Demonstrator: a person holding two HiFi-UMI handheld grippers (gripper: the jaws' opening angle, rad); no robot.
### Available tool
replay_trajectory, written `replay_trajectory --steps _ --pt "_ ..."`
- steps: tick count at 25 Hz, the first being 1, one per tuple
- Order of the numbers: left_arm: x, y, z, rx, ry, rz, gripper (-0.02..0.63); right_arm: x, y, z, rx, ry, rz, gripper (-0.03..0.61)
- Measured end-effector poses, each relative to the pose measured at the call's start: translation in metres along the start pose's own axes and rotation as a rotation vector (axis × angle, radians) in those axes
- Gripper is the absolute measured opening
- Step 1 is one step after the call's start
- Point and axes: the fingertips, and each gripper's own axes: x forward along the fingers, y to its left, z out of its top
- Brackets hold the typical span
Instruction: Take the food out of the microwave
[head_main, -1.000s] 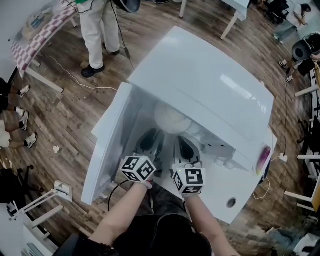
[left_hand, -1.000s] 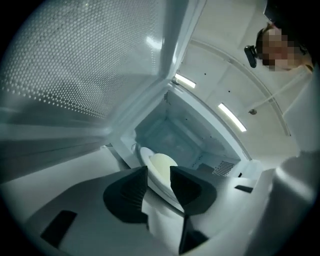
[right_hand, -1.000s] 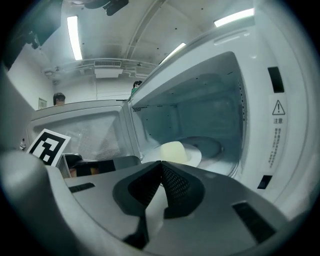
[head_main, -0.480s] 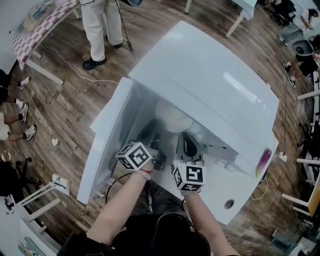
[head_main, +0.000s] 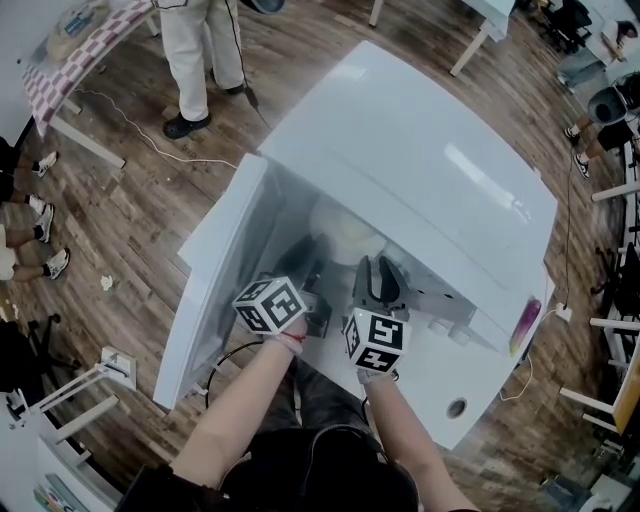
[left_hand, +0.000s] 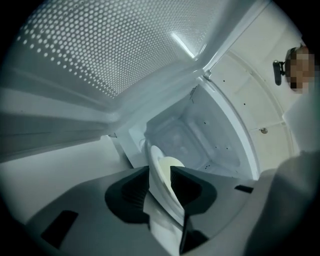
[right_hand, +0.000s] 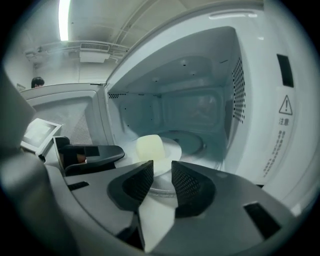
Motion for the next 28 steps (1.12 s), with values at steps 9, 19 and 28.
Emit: replay_trajectory --steps 9,19,28 --pt "-0.001 0.003 -0.003 0.035 0.06 0.029 0.115 0.009 -0.003 -0.001 0.047 0.049 -0.001 0.112" --pt "-0.011 0.0 -0.009 -0.062 0.06 0.02 0.083 0.007 0.006 0.002 0.023 0.037 0.034 0.109" --pt "-0.023 0.003 -0.01 -0.205 0.029 0.038 0.046 0.001 0.013 0.0 0.005 0.035 0.037 0.109"
